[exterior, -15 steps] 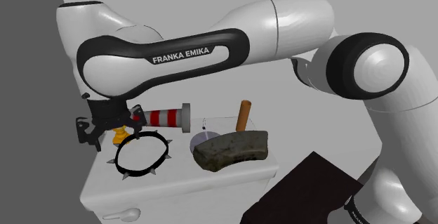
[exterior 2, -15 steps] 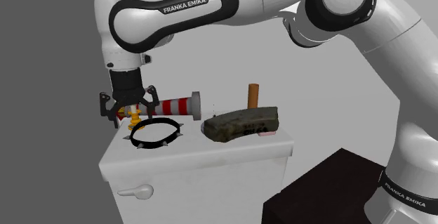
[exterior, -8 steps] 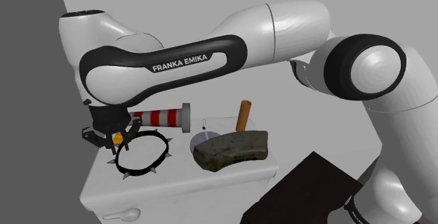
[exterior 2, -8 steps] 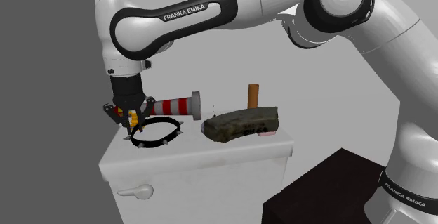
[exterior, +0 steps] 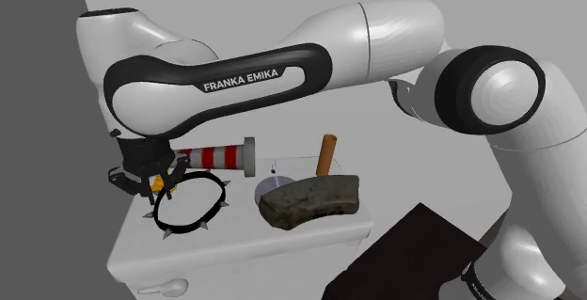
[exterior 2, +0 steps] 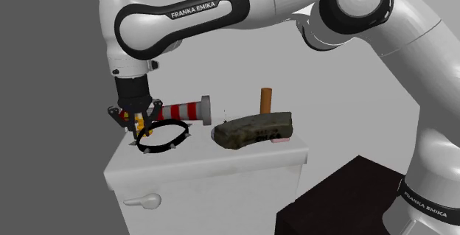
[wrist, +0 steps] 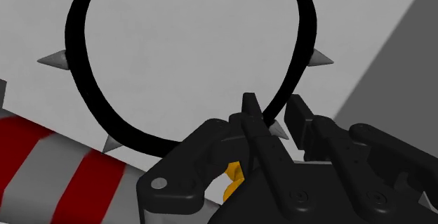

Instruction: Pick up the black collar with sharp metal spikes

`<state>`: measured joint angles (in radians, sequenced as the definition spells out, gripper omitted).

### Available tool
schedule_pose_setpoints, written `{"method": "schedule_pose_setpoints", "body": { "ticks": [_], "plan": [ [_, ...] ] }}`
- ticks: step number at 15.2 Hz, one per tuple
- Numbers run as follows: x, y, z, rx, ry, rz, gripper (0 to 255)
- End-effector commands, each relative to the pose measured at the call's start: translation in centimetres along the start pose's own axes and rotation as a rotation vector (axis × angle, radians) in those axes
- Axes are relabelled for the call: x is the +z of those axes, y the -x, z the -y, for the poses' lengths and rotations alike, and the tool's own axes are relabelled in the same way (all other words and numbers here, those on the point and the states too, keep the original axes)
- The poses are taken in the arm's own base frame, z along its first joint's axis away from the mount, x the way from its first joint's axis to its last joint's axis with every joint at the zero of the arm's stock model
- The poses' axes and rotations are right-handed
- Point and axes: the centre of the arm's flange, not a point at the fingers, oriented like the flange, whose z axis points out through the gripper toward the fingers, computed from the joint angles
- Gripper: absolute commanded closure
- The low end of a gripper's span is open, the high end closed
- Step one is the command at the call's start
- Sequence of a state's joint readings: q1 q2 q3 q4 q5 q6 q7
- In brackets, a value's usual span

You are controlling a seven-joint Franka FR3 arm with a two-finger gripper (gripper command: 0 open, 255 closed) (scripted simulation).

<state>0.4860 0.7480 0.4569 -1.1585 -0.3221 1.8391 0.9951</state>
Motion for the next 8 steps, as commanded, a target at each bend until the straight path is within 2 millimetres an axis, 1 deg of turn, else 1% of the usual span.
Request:
{"method": "schedule_pose_setpoints", "body": {
  "ticks": [1, 8],
  "plan": [
    [-1.0, 0.0, -0.1, 0.0, 0.0, 0.0, 255],
    [-4.7, 0.0, -0.1, 0.0, 0.0, 0.0, 255]
  ]
}}
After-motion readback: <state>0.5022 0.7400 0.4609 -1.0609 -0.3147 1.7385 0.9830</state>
